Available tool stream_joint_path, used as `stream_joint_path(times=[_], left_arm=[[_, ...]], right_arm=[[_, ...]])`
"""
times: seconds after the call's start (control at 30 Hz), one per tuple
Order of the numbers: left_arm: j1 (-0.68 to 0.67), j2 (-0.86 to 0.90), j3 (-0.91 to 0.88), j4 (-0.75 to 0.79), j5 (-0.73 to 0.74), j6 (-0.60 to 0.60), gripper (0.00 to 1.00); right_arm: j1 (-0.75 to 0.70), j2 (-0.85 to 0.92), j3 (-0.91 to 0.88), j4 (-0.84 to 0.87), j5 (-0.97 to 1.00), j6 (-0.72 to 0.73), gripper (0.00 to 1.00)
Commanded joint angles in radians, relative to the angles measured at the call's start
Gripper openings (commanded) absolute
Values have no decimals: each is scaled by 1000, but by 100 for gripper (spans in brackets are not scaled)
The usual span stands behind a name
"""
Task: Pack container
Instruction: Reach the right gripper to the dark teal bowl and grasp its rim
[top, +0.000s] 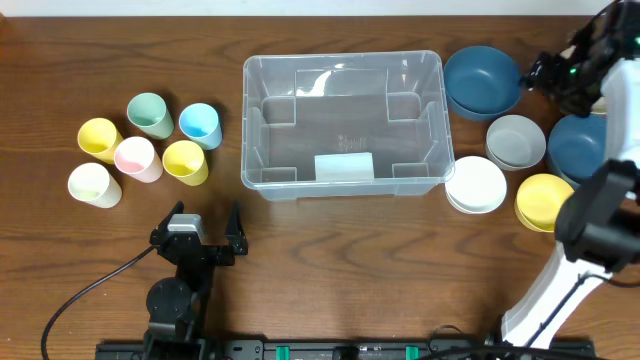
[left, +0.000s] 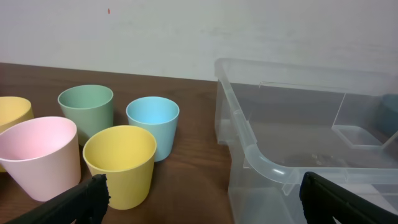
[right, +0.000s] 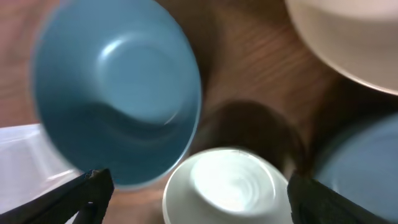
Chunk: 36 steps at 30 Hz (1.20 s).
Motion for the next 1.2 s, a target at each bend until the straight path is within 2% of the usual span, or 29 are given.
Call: stream_joint_path(times=[0.0,0.17,0.8,0.87,1.1,1.17], left_arm=[[5,-7,-23,-33,-11,3,98],[5,-7,-23,-33,-11,3,98],[5,-7,-23,-33,-11,3,98],[5,-7,-23,-33,-11,3,98],[5,-7,-23,-33,-11,3,98],[5,-7,-23,-33,-11,3,98]], right_arm=[[8,37,13,23,-1,-53,90],[22,66,13,83,1,-82,88],[55,201,13,183,3,-82,51],[53,201,13,191,6,-82,44],[52,201,13,197,85,-82,6],[51,201,13,197,96,-85,1]])
